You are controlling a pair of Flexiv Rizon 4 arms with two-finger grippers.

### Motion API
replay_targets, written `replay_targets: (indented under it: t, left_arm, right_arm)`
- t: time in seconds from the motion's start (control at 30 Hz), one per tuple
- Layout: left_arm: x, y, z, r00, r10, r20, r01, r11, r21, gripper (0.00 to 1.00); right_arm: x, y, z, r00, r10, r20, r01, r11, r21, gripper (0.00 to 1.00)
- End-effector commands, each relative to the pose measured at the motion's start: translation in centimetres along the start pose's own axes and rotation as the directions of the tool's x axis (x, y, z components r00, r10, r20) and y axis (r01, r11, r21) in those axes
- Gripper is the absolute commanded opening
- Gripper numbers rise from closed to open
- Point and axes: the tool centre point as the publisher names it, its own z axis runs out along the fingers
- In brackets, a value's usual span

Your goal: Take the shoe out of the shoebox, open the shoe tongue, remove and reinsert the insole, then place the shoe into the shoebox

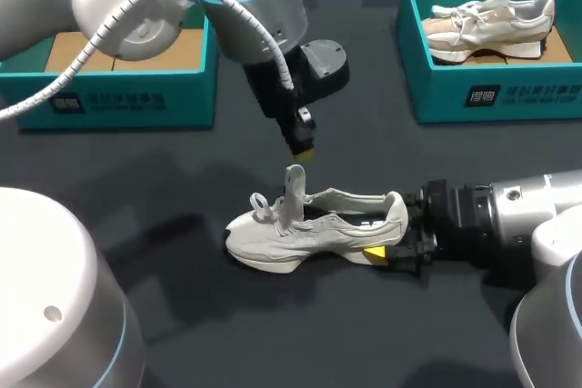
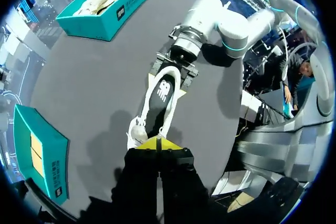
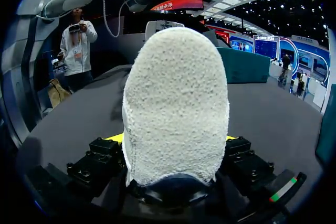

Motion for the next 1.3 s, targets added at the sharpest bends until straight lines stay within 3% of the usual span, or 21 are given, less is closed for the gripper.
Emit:
replay_targets:
  t: [0.03, 0.4, 0.5, 0.77, 1.23, 1.3]
  left_arm:
    - [-0.3, -0.8, 0.9, 0.996, 0.079, -0.033, -0.079, 0.997, -0.015, 0.00]
    - [-0.3, -0.8, 0.9, 0.996, 0.079, -0.033, -0.079, 0.997, -0.015, 0.00]
    - [-0.3, -1.9, 2.7, 0.993, 0.116, -0.016, -0.116, 0.993, -0.007, 0.00]
    - [-0.1, -3.5, 6.1, 0.987, 0.157, -0.025, -0.159, 0.984, -0.075, 0.00]
    - [-0.4, -3.6, 5.7, 0.986, 0.165, -0.010, -0.165, 0.983, -0.076, 0.00]
    - [-0.2, -3.9, 6.4, 0.984, 0.176, 0.000, -0.176, 0.982, -0.075, 0.00]
  right_arm:
    - [0.0, 0.1, 0.0, 1.000, 0.000, 0.002, 0.000, 1.000, 0.004, 0.00]
    - [0.0, 0.1, 0.0, 1.000, 0.000, 0.002, 0.000, 1.000, 0.004, 0.00]
    - [0.0, 0.1, 0.0, 1.000, 0.000, 0.002, 0.000, 1.000, 0.004, 0.00]
    - [0.0, 0.1, 0.0, 1.000, 0.000, 0.002, 0.000, 1.000, 0.004, 0.00]
    - [0.0, 0.1, 0.0, 1.000, 0.000, 0.002, 0.000, 1.000, 0.004, 0.00]
    - [0.0, 0.1, 0.0, 1.000, 0.000, 0.002, 0.000, 1.000, 0.004, 0.00]
